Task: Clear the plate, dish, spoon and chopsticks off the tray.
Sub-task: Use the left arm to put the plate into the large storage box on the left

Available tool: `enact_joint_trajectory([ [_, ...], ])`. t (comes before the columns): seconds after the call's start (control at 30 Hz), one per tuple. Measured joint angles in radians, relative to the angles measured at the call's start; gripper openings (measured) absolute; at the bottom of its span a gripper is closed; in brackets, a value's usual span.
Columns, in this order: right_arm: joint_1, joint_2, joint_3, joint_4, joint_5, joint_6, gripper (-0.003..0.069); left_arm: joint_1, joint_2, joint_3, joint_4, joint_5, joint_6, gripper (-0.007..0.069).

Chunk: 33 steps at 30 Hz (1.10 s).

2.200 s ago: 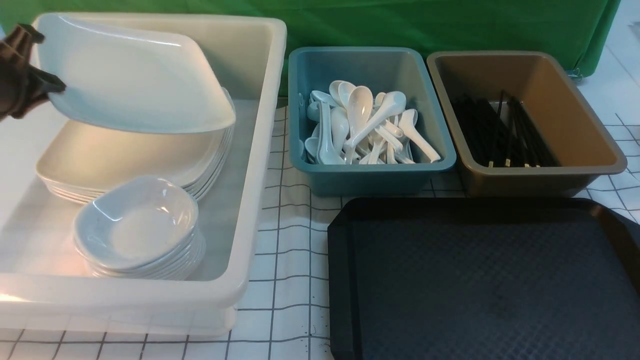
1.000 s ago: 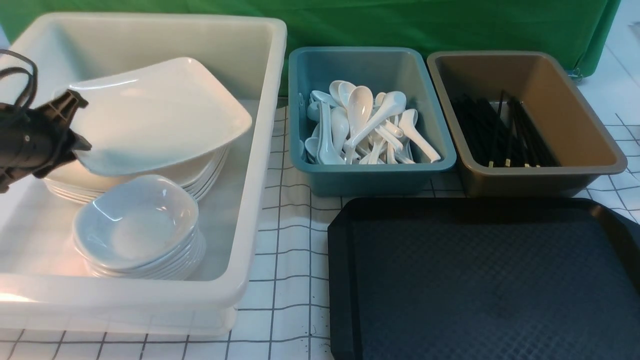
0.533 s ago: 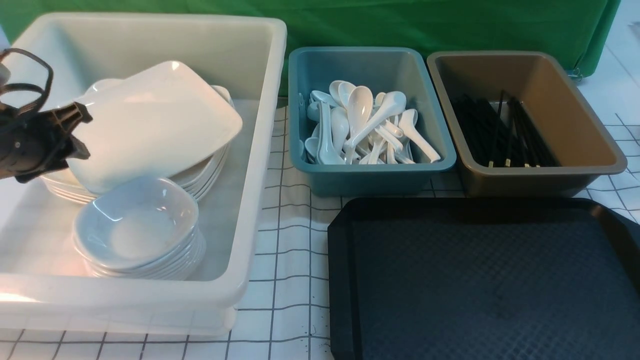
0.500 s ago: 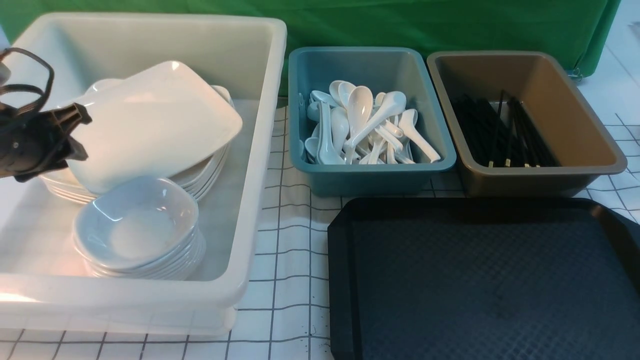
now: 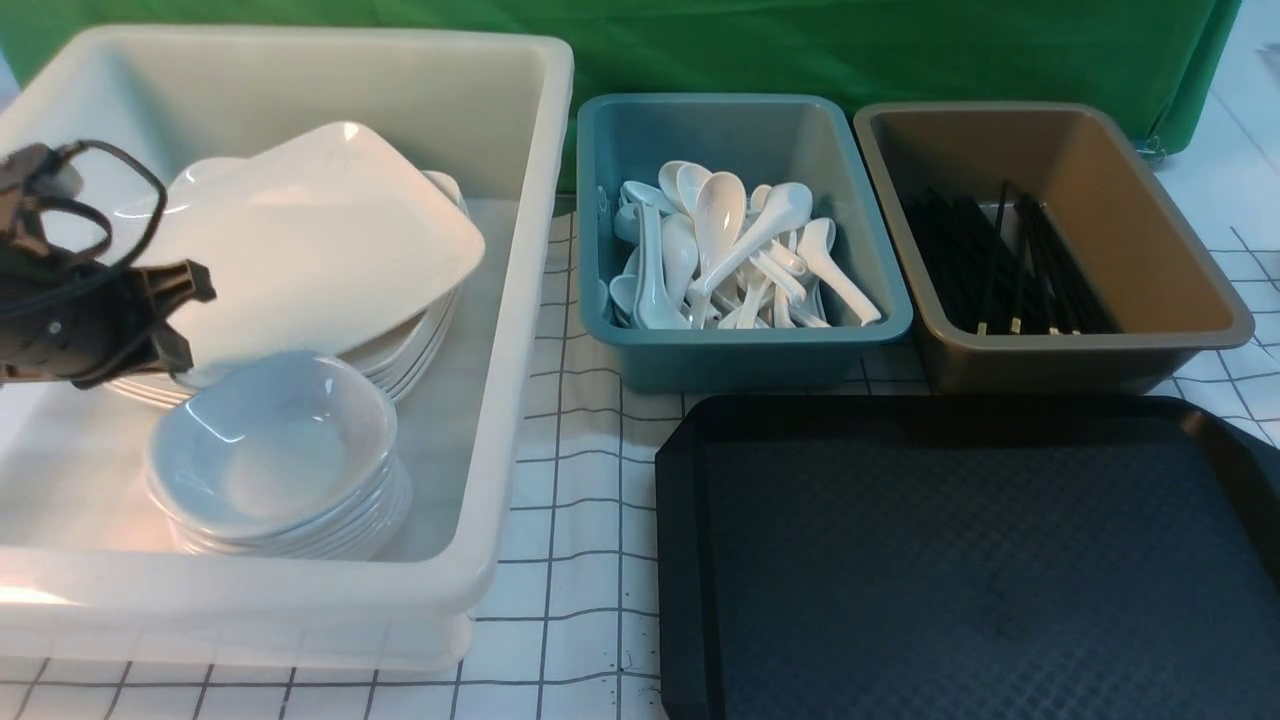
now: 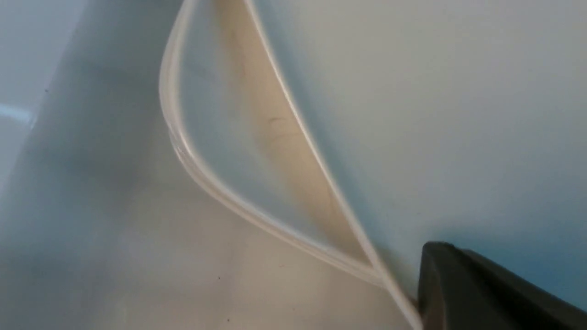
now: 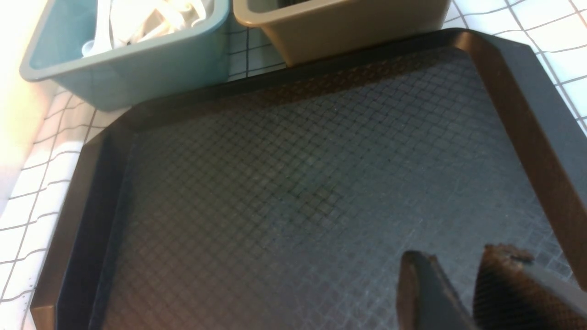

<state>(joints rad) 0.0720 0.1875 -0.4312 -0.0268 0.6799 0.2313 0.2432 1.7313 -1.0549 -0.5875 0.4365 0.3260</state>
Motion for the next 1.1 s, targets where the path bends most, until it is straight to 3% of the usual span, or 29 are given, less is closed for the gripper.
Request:
enact_joint_trajectory([
  [0.2, 0.0, 0.0, 0.0, 0.0, 0.0, 0.0, 0.0237, -0.004, 0.051, -0.014, 0.023, -0.09, 0.032, -0.0002],
  [0.43, 0.0, 0.0, 0.0, 0.0, 0.0, 0.0, 0.0238, -0.004, 0.062, -0.032, 0.209, -0.172, 0.038, -0.0002],
  [0.63, 0.0, 0.0, 0.0, 0.0, 0.0, 0.0, 0.0239, -0.004, 0.075, -0.114, 0.367, -0.105, -0.024, -0.0002],
  [0.73, 0.0, 0.0, 0.0, 0.0, 0.0, 0.0, 0.0239, -0.002, 0.076, -0.215, 0.414, 0.023, -0.104, -0.0002],
  [0.9, 0.0, 0.0, 0.0, 0.0, 0.0, 0.0, 0.0239, -0.002, 0.076, -0.322, 0.341, 0.2, -0.161, -0.0002],
  [1.1, 0.0, 0.0, 0.0, 0.0, -0.001, 0.001, 0.0239, -0.073, 0.081, -0.336, 0.17, 0.289, -0.094, -0.0002],
])
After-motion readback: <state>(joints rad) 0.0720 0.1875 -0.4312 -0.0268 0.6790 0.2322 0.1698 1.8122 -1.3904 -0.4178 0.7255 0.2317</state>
